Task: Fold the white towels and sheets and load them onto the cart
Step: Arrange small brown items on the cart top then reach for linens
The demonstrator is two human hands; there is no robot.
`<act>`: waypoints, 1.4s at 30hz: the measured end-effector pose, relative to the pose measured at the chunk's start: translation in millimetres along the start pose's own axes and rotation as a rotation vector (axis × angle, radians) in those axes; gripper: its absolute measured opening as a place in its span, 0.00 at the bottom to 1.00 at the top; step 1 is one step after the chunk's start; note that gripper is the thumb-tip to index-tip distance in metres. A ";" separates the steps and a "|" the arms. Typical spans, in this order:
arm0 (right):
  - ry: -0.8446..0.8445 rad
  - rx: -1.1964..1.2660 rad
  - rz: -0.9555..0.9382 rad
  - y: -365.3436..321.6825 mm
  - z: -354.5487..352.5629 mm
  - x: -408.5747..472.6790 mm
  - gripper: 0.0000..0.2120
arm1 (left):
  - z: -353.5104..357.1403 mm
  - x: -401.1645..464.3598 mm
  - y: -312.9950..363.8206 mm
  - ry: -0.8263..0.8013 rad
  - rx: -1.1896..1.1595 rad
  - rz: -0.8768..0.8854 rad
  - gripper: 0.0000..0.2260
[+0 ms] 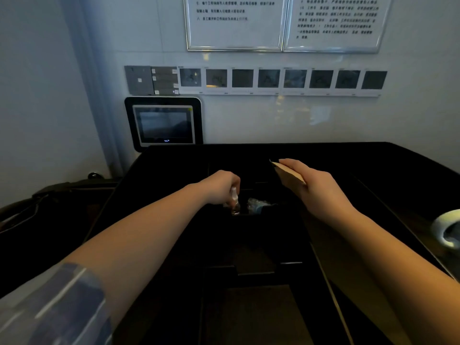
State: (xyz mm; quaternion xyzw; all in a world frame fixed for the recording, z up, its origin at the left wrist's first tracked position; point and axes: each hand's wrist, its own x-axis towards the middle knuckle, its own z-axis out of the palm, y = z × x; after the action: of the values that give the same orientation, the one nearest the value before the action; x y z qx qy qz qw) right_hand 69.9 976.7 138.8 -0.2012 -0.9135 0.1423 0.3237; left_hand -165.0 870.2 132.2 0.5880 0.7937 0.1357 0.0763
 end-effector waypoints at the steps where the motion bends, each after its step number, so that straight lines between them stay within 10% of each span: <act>1: 0.003 0.000 -0.006 0.8 0.2 -0.5 0.26 | 1.4 1.2 0.5 -0.008 0.013 0.006 0.10; 25: 0.000 -0.003 -0.050 -53.0 -15.9 -3.9 0.18 | -85.5 -90.2 65.3 0.172 -0.391 0.303 0.35; 42: -0.189 -0.068 -0.138 -130.8 -17.3 -24.9 0.07 | -72.2 -159.2 75.0 0.432 0.068 0.347 0.11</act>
State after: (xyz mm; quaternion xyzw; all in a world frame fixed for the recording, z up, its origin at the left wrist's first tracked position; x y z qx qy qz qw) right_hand 62.8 852.6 189.5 -0.1343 -0.9559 0.1070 0.2384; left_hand -69.6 729.6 217.6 0.6748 0.6832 0.2423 -0.1388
